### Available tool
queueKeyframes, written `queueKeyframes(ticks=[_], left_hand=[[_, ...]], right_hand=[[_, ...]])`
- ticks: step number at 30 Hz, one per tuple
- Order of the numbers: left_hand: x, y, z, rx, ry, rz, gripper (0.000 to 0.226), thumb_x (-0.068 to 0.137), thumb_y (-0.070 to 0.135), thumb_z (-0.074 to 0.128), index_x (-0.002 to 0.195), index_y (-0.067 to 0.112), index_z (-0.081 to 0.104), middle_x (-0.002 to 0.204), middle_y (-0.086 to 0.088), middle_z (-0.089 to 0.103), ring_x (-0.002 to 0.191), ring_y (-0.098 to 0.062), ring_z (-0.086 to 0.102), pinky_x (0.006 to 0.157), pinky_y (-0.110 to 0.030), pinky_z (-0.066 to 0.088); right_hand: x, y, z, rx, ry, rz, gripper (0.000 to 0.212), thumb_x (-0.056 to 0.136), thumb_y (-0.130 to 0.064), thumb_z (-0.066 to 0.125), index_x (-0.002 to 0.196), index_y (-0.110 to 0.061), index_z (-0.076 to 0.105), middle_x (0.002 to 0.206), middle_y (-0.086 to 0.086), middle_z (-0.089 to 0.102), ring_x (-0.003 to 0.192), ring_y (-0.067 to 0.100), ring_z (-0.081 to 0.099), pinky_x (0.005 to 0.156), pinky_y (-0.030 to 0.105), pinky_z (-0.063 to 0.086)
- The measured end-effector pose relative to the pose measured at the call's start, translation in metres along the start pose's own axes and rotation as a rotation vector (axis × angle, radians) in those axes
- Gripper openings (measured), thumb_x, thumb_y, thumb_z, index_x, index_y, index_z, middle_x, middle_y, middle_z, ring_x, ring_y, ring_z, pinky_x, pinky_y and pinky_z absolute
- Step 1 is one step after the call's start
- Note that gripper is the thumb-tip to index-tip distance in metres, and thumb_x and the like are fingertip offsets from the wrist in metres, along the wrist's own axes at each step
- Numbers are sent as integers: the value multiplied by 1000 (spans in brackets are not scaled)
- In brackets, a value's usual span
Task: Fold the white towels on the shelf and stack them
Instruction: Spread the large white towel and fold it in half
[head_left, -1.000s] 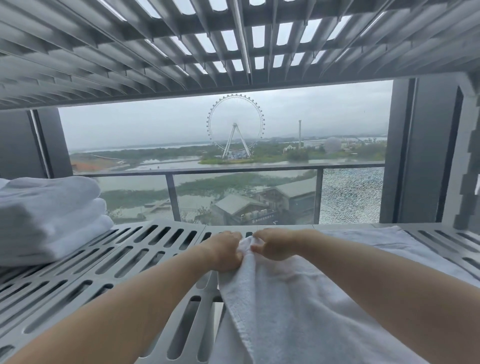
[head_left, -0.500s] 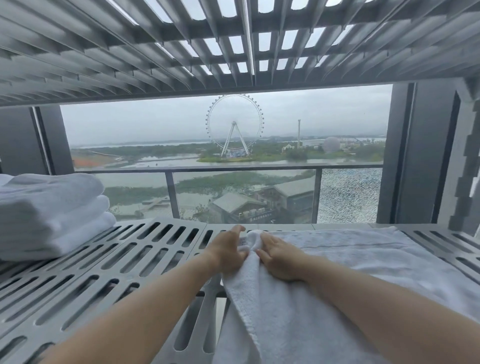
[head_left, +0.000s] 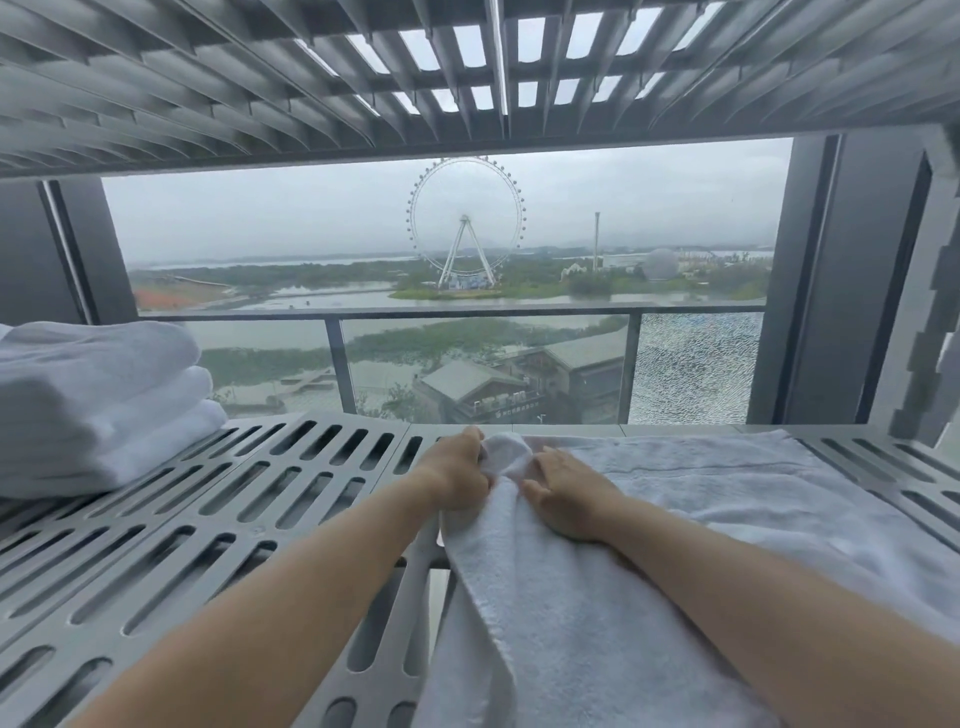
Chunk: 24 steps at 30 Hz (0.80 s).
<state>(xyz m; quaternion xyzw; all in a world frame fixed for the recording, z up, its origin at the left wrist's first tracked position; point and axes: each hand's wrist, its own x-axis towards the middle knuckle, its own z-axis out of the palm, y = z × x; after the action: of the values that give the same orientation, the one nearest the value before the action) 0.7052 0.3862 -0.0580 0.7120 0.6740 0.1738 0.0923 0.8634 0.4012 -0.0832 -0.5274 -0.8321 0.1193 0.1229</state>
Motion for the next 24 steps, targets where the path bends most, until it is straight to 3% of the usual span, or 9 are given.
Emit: queueKeyframes(ticks=[2,5,11,15,19,21,24], left_hand=[[4,2,-5,44,-19,-12,31,85,19,53,114,11,46,112,-9,58,93,-21,51,80,-29,42],[12,5,-15,118,-45,14,29,86,11,49,114,8,43,113,-11,55,94,-24,51,78,-29,40],[27,-4,-23,242,-45,71,46,89,3,40,130,22,45,120,-3,57,104,-22,54,88,-33,46],[22,-6,-13,371,-8,51,61,84,-3,44,136,27,38,132,-1,44,123,-23,43,100,-47,40],[17,8,4,296,45,110,55,83,3,43,136,20,38,139,-4,38,130,-24,34,107,-48,32],[15,19,17,244,-35,123,47,88,9,41,135,14,40,139,-8,39,130,-25,36,110,-42,30],[13,24,35,213,-142,81,47,98,30,28,141,10,33,148,-9,30,139,-26,27,113,-44,22]], right_hand=[[-1,6,0,-87,-68,17,61,97,-43,25,149,-12,15,158,7,7,146,17,5,119,33,5],[-2,13,-3,-143,-99,15,61,97,-46,23,150,-19,8,159,4,-1,146,16,-2,119,35,1],[0,18,-7,-164,-134,25,66,96,-52,23,150,-19,5,159,3,-5,146,17,-3,119,35,2],[5,15,-11,-151,-160,27,67,95,-52,25,150,-19,5,159,2,-5,146,17,-3,119,36,2],[10,11,-8,-151,-157,20,64,95,-52,24,150,-23,7,159,0,-2,146,18,-2,119,40,2],[11,10,-6,-139,-150,21,63,96,-51,23,150,-23,8,159,1,-1,146,18,-2,119,42,1],[10,12,-10,-115,-147,17,58,99,-41,22,150,-16,9,159,5,0,146,17,-1,119,37,1]])
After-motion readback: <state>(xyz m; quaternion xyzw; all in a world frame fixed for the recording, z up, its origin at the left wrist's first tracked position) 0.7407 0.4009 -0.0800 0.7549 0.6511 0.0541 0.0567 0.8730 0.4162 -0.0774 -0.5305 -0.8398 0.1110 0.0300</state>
